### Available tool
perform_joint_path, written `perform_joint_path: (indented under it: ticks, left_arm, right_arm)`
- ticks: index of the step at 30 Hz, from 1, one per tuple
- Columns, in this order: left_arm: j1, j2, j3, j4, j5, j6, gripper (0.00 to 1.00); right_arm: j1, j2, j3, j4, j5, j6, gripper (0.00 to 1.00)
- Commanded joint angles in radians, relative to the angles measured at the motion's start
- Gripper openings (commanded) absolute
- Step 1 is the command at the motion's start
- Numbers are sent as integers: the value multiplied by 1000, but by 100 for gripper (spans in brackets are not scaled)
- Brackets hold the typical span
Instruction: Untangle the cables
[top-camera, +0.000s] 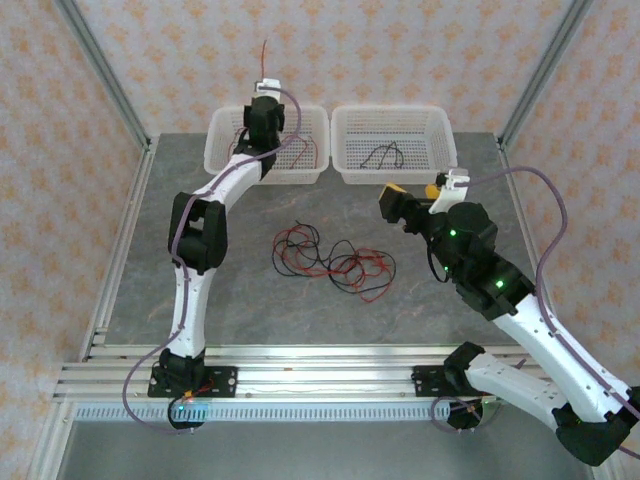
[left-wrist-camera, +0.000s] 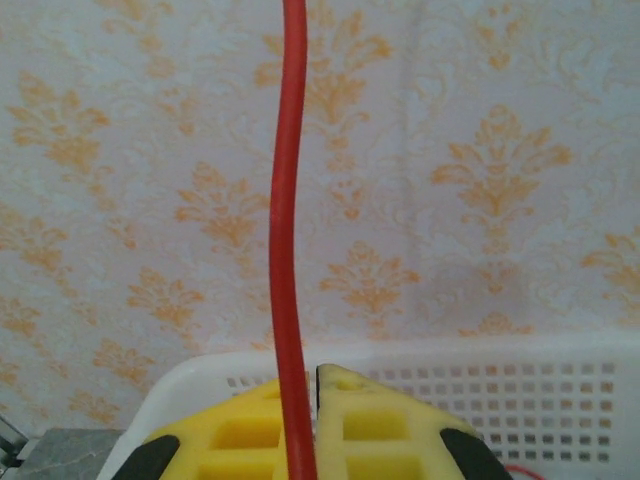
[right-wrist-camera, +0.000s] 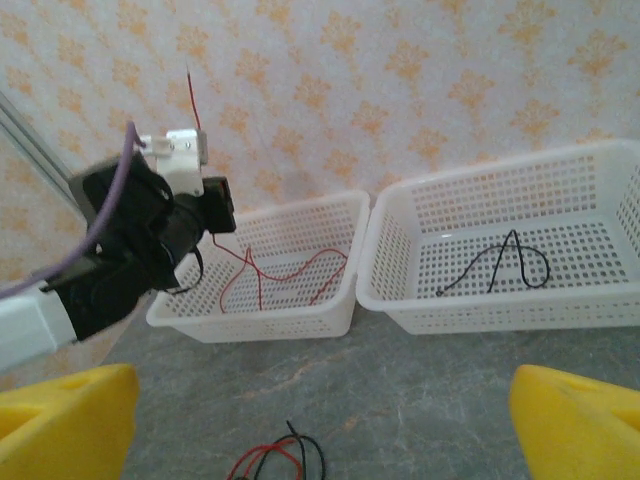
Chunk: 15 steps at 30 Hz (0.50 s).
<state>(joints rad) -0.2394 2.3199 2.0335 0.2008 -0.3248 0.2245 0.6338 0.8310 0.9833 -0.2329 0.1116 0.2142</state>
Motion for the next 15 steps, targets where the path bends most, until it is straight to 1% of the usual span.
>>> perform_joint_path:
  ticks: [1, 5, 10, 15]
  left_arm:
    - [8, 26, 59, -297, 43, -28, 0]
    - [8, 12, 34, -369, 51, 10, 0]
    - [8, 29, 19, -404, 0, 59, 0]
    - [8, 94, 105, -463, -59, 108, 0]
  right_arm:
    - [-3, -10, 18, -34, -3, 16, 95]
    - [-3, -13, 14, -39, -9, 20, 94]
    - [-3, -18, 8, -46, -4, 20, 94]
    - [-3, -20, 6, -60, 6, 17, 94]
